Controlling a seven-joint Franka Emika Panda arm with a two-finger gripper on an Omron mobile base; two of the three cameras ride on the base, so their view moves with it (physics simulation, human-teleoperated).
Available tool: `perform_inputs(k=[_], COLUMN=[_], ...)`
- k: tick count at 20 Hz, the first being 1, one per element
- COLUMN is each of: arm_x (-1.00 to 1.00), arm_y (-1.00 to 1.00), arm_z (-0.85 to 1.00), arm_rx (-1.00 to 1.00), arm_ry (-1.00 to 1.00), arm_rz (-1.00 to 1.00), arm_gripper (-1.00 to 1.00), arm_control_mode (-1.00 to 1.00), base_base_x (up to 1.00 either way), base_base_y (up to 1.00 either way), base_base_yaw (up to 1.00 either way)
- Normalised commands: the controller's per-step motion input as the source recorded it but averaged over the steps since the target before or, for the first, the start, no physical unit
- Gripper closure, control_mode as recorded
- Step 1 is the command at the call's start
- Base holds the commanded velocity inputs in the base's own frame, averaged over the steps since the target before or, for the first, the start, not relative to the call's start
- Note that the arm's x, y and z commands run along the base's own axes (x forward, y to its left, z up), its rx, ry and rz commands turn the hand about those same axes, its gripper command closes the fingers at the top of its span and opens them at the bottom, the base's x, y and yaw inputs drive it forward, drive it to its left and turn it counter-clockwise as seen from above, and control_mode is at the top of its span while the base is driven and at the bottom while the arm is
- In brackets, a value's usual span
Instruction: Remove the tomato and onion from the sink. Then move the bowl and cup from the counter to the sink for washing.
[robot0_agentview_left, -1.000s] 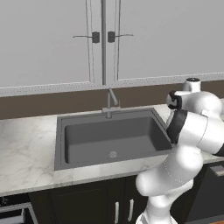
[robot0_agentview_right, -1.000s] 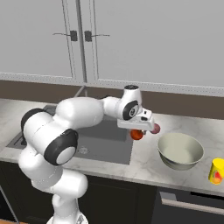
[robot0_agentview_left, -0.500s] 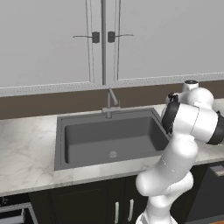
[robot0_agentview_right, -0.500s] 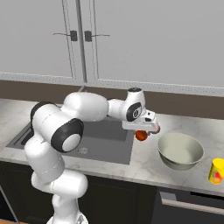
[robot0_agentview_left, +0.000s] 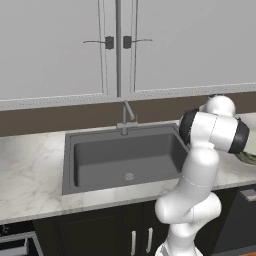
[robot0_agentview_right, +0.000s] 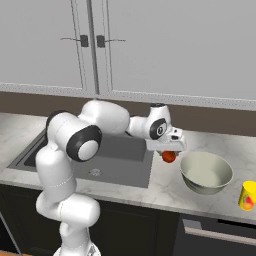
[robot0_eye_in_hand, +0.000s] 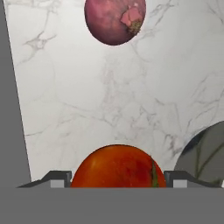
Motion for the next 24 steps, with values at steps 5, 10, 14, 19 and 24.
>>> perform_inputs(k=[5, 10, 14, 19, 24], arm_x=[0.11, 0.08, 0.08, 0.11, 0.12], arm_y=[-0.22, -0.14, -0.2, -0.21, -0.24], arm_z=[-0.16, -0.17, -0.17, -0.19, -0.17], arm_rx=[-0.01, 0.0, 0.0, 0.0, 0.0], arm_ry=[0.03, 0.01, 0.0, 0.02, 0.02], arm_rz=[0.0, 0.0, 0.0, 0.0, 0.0], arm_gripper=[1.0, 1.0, 1.0, 1.0, 1.0], arm_control_mode=[-1.0, -1.0, -1.0, -1.0, -1.0], base_base_x=[0.0, 0.0, 0.0, 0.0, 0.0], base_base_y=[0.0, 0.0, 0.0, 0.0, 0.0], base_base_yaw=[0.0, 0.0, 0.0, 0.0, 0.0])
